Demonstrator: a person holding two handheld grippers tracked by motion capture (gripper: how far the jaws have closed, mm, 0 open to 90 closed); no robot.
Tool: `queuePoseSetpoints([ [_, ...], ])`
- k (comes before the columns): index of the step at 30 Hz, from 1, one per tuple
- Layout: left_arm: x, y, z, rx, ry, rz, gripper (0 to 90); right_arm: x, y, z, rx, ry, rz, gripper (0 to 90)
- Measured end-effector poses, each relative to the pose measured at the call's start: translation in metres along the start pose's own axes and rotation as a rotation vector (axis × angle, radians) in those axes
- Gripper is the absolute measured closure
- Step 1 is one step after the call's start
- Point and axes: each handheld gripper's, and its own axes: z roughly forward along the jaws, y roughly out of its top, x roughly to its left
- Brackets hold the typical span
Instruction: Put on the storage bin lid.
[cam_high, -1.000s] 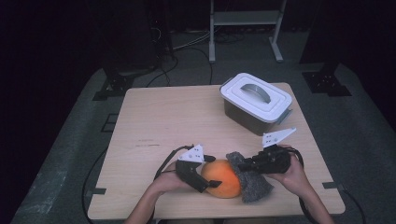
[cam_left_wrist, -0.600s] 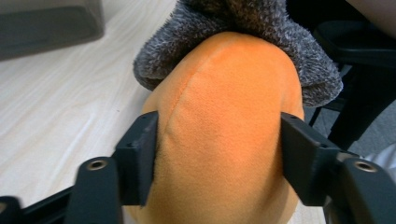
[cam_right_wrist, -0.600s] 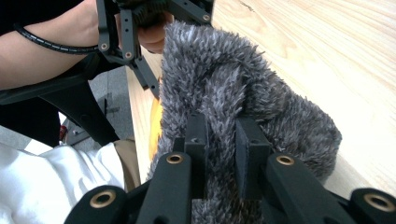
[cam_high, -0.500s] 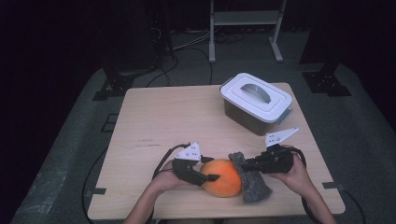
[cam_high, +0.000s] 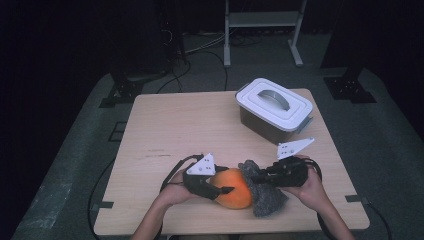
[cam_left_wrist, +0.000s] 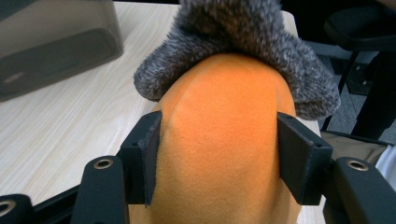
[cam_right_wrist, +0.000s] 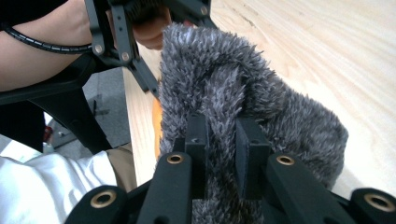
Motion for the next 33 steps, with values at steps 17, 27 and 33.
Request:
queuePoseSetpoints([
  [17, -0.004, 0.003, 0.001, 0.003, -0.005, 0.022, 35.6, 0.004, 0.003, 0.005, -0.011, 0.004, -0.012, 76.9],
  [27, 0.006, -0.005, 0.0, -0.021, -0.06, -0.059, 17.5, -0.002, -0.005, 0.011, 0.029, 0.03, 0.004, 77.0],
  [33, 0.01, -0.01, 0.0, -0.027, -0.085, -0.097, 18.6, -0.005, -0.009, 0.01, 0.045, 0.045, 0.017, 77.0],
])
